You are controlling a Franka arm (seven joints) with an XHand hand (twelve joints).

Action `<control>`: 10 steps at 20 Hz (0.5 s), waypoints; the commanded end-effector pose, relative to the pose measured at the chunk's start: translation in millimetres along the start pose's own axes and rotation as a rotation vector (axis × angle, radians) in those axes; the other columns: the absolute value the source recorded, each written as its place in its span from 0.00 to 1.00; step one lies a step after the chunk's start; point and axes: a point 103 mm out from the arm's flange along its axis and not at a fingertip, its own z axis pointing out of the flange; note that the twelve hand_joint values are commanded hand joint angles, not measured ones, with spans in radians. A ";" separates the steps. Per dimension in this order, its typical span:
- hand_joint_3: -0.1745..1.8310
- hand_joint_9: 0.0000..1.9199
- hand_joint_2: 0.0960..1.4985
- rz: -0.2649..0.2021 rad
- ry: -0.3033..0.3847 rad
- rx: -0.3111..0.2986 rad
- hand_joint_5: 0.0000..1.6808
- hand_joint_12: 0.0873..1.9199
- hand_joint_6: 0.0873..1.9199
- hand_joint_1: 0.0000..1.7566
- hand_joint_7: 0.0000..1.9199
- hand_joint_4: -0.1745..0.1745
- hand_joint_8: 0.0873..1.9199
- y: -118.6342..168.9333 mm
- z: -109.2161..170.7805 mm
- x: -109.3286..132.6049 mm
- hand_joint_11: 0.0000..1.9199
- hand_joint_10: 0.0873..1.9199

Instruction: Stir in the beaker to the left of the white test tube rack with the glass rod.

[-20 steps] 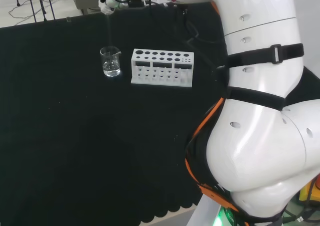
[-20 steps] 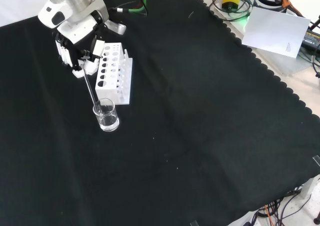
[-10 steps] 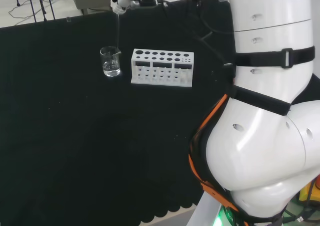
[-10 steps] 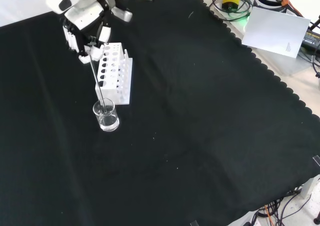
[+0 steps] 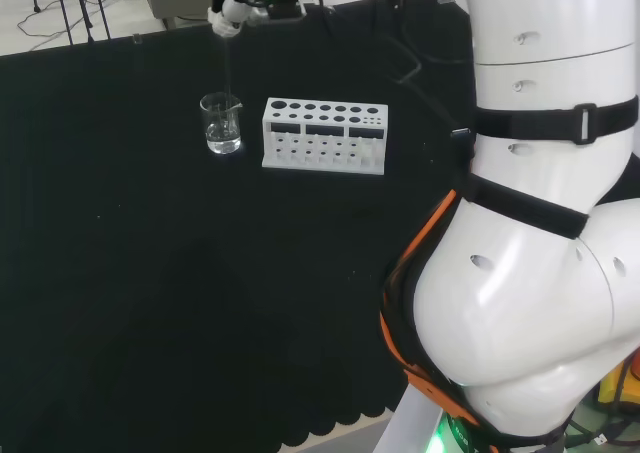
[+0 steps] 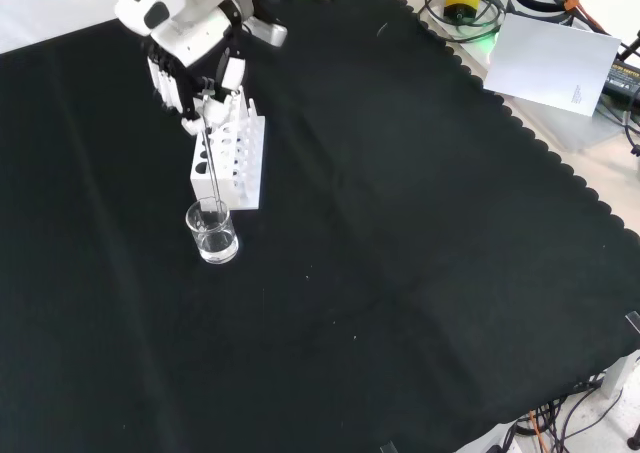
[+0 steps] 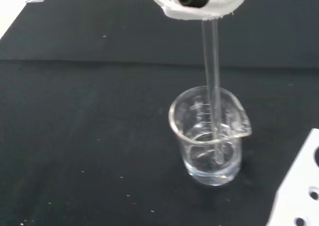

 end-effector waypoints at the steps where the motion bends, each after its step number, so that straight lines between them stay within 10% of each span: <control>1: 0.10 0.90 0.66 -0.083 -0.012 0.004 0.78 0.38 0.00 0.74 0.60 0.00 0.52 32.9 13.5 43.1 0.63 0.30; 10: 0.10 0.90 0.66 -0.025 -0.007 0.010 0.78 0.38 0.00 0.74 0.60 0.00 0.51 39.6 7.9 1.3 0.63 0.30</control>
